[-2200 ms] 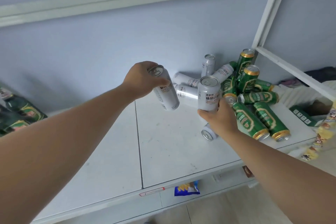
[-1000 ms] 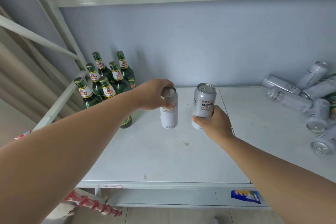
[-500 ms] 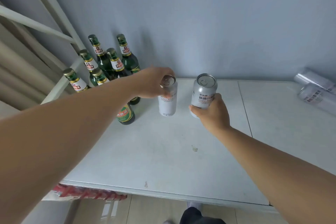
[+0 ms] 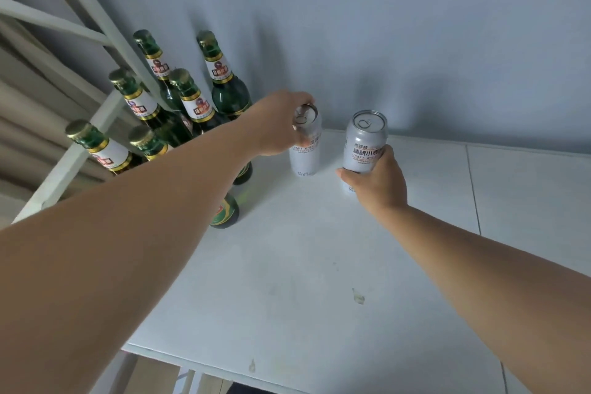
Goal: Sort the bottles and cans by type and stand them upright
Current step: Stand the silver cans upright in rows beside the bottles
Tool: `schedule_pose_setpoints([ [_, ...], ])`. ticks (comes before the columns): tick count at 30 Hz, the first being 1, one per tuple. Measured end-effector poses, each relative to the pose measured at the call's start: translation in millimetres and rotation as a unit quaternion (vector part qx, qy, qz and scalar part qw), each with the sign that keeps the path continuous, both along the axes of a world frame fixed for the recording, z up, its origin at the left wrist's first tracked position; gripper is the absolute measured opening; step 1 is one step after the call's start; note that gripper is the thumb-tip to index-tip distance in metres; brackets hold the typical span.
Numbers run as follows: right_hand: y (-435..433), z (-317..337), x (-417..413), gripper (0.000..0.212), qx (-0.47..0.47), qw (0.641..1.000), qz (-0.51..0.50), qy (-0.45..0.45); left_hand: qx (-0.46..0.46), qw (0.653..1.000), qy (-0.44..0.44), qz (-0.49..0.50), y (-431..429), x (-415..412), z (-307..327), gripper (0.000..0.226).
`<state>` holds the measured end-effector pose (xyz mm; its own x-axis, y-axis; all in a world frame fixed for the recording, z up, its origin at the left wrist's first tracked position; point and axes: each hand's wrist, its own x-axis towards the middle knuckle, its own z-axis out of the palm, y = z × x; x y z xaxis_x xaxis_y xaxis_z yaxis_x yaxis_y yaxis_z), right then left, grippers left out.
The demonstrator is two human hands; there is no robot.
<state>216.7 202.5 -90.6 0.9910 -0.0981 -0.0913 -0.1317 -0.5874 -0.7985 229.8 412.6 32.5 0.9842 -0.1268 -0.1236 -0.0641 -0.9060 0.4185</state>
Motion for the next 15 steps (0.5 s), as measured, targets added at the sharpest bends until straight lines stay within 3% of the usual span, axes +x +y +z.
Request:
schedule_pose_setpoints([
  [15, 45, -18, 50, 0.072, 0.029, 0.999, -0.017, -0.037, 0.012, 1.0, 0.009, 0.004, 10, 35, -10, 0.057],
])
